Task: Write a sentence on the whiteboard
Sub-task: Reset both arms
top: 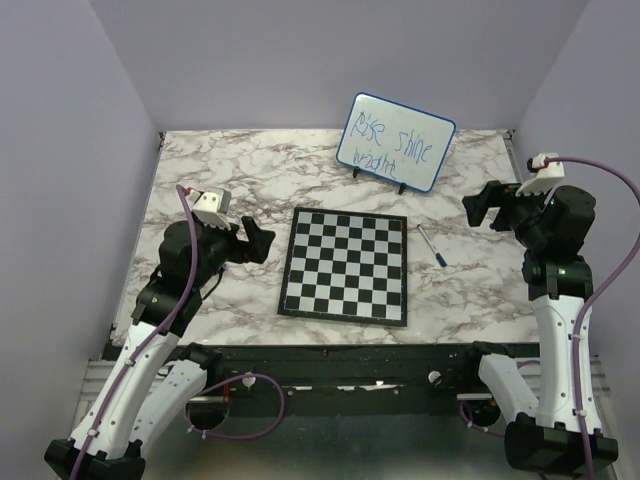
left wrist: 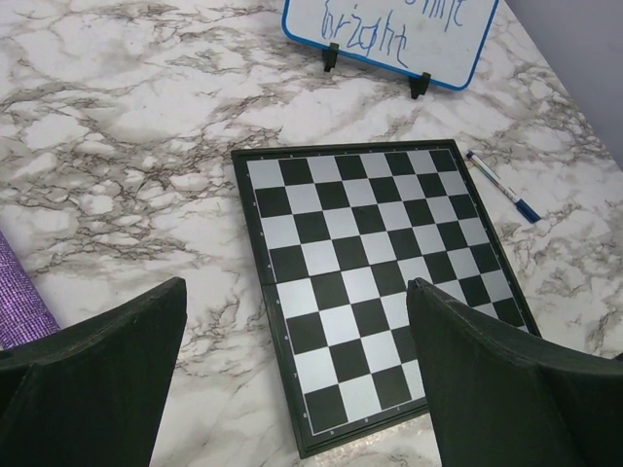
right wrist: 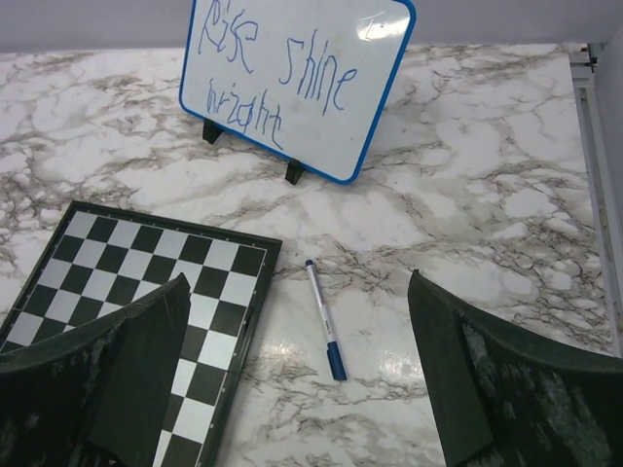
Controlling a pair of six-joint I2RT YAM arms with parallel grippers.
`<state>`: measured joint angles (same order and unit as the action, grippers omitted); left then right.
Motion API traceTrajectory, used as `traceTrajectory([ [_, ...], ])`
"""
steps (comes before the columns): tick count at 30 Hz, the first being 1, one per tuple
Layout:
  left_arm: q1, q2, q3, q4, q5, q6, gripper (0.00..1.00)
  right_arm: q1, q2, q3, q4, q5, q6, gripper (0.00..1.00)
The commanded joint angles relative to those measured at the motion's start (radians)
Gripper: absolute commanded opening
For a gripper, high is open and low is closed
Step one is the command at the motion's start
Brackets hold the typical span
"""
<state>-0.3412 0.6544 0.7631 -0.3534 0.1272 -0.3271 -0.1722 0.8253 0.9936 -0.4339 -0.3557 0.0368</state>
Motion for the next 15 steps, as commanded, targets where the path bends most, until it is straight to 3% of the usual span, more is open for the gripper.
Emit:
traceTrajectory([
  [1,0.004,-0.007,-0.004,0.036,0.037,-0.056,0.99,-0.004,-0.018,0.000,0.034,0.023,0.023,0.99],
  [15,0.005,-0.007,-0.028,0.074,0.026,-0.115,0.99,-0.004,-0.034,-0.032,0.064,0.018,0.025,0.99],
])
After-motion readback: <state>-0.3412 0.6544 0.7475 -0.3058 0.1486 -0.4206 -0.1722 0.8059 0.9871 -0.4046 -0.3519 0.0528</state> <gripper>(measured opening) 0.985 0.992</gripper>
